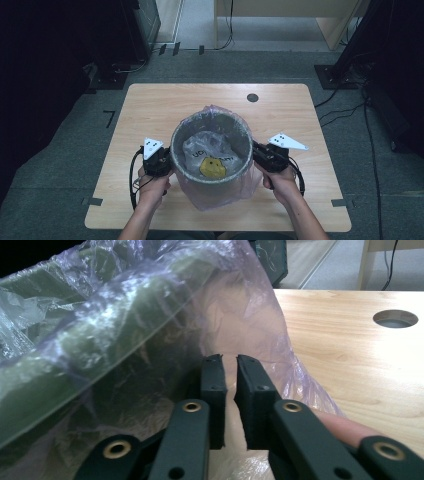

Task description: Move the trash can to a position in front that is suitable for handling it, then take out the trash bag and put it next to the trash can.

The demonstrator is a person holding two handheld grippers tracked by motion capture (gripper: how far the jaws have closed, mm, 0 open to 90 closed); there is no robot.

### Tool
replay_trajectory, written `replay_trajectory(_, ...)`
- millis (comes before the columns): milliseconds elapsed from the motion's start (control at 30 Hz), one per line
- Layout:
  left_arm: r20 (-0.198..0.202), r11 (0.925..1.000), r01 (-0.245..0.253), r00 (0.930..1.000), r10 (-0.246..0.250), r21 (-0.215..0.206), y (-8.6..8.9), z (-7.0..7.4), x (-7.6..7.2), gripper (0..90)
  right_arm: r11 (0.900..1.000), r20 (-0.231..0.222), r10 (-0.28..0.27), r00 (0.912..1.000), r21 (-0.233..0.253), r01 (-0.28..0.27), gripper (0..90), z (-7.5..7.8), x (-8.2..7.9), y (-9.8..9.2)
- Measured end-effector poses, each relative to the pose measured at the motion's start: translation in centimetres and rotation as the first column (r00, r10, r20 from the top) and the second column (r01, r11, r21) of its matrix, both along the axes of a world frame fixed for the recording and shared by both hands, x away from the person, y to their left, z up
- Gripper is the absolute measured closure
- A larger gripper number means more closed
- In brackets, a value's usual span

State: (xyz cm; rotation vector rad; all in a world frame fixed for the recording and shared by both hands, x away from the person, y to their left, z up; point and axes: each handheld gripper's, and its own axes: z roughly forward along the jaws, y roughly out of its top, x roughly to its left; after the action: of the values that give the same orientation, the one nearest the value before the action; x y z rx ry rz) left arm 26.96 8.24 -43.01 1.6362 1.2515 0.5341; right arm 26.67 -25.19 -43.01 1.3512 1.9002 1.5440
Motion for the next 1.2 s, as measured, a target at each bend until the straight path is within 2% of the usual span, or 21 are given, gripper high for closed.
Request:
replay_trajectory(133,0.006,1.0,0.001,1.0,-0.001,0.001,0.5,0.0,-1.4,90.0,1.0,-0.002,-0.017,0.9999,-0.017,0.017,87.2,0.1,-1.2,0.9)
replay_trajectory(267,0.017,1.0,0.003,0.9998,-0.003,-0.006,1.2,-0.2,-3.5,89.1,1.0,-0.004,0.004,1.0,-0.003,-0.004,86.5,0.0,-2.9,1.2)
replay_trajectory(333,0.022,1.0,-0.002,0.9997,0.002,-0.008,1.8,-0.3,-4.9,76.3,1.0,-0.004,0.026,0.9997,0.002,-0.026,78.4,-0.1,-4.3,0.9)
replay_trajectory(367,0.024,0.9997,0.022,0.9995,-0.022,-0.003,2.1,-0.3,-5.3,70.2,1.0,-0.003,0.029,0.9996,0.008,-0.029,74.1,-0.1,-4.7,0.6)
replay_trajectory(433,0.032,0.999,0.045,0.9985,-0.045,0.002,3.2,-0.3,-6.0,59.7,0.998,0.003,0.028,0.9996,0.058,-0.028,67.5,-0.4,-5.7,-0.5)
replay_trajectory(467,0.039,0.9998,0.022,0.999,-0.022,0.004,4.0,-0.3,-6.1,57.1,0.998,-0.013,0.022,0.9997,0.064,-0.021,62.5,-0.6,-6.0,-1.1)
replay_trajectory(567,0.015,0.9978,-0.058,0.9982,0.058,0.03,6.2,-1.2,-5.7,46.4,0.999,-0.039,-0.035,0.9986,-0.003,0.035,53.2,-1.7,-6.7,-2.7)
replay_trajectory(600,0.015,0.9978,-0.058,0.9982,0.058,0.03,6.2,-1.2,-5.7,43.0,0.998,-0.057,-0.057,0.9968,0.007,0.057,51.4,-2.4,-6.8,-3.4)
replay_trajectory(633,-0.018,0.9916,-0.115,0.9931,0.116,0.06,7.5,-2.4,-5.2,41.0,0.997,-0.079,-0.075,0.994,0.02,0.077,49.5,-3.0,-6.8,-4.0)
replay_trajectory(667,-0.018,0.9916,-0.115,0.9931,0.116,0.06,7.5,-2.4,-5.2,39.9,0.997,-0.079,-0.075,0.994,0.02,0.077,49.5,-3.0,-6.8,-4.0)
replay_trajectory(700,-0.051,0.9828,-0.163,0.9846,0.167,0.087,8.6,-3.7,-4.5,39.0,0.989,-0.101,-0.143,0.9846,-0.039,0.139,45.4,-4.4,-6.8,-4.9)
replay_trajectory(767,-0.077,0.9698,-0.205,0.9733,0.217,0.131,9.4,-5.0,-3.8,37.5,0.982,-0.125,-0.188,0.9743,-0.062,0.181,41.6,-5.2,-6.5,-5.5)
replay_trajectory(867,-0.134,0.9584,-0.23,0.9581,0.253,0.17,10.1,-6.5,-2.9,35.2,0.957,-0.189,-0.285,0.9396,-0.103,0.27,39.3,-6.6,-5.6,-6.5)
replay_trajectory(900,-0.141,0.9544,-0.23,0.9557,0.258,0.191,10.2,-6.9,-2.8,35.2,0.949,-0.185,-0.303,0.9349,-0.143,0.279,38.7,-7.1,-5.4,-6.7)
replay_trajectory(933,-0.145,0.9494,-0.231,0.9534,0.265,0.213,10.2,-7.2,-2.8,35.1,0.934,-0.162,-0.325,0.9319,-0.21,0.289,37.9,-7.5,-5.3,-6.7)
replay_trajectory(967,-0.151,0.9445,-0.225,0.9524,0.265,0.239,10.2,-7.4,-2.7,35.1,0.908,-0.132,-0.349,0.9279,-0.292,0.3,36.5,-7.9,-5.1,-6.6)
replay_trajectory(1000,-0.152,0.9428,-0.22,0.9526,0.263,0.25,10.1,-7.5,-2.7,35.1,0.886,-0.129,-0.359,0.9244,-0.358,0.294,34.4,-8.5,-4.9,-6.5)
replay_trajectory(1033,-0.152,0.9428,-0.22,0.9526,0.263,0.25,10.1,-7.5,-2.7,35.0,0.886,-0.129,-0.359,0.9244,-0.358,0.294,34.4,-8.5,-4.9,-6.5)
replay_trajectory(1067,-0.16,0.942,-0.204,0.9543,0.252,0.266,9.9,-7.8,-2.6,34.6,0.887,-0.182,-0.353,0.9176,-0.376,0.267,31.8,-9.1,-4.6,-6.5)
replay_trajectory(1133,-0.17,0.94,-0.177,0.9576,0.233,0.292,9.5,-8.2,-2.6,34.0,0.882,-0.173,-0.359,0.9172,-0.384,0.273,31.4,-9.1,-4.5,-6.4)
replay_trajectory(1200,-0.175,0.9388,-0.163,0.959,0.223,0.304,9.3,-8.4,-2.6,32.3,0.883,-0.18,-0.358,0.9163,-0.384,0.27,31.1,-9.2,-4.4,-6.3)
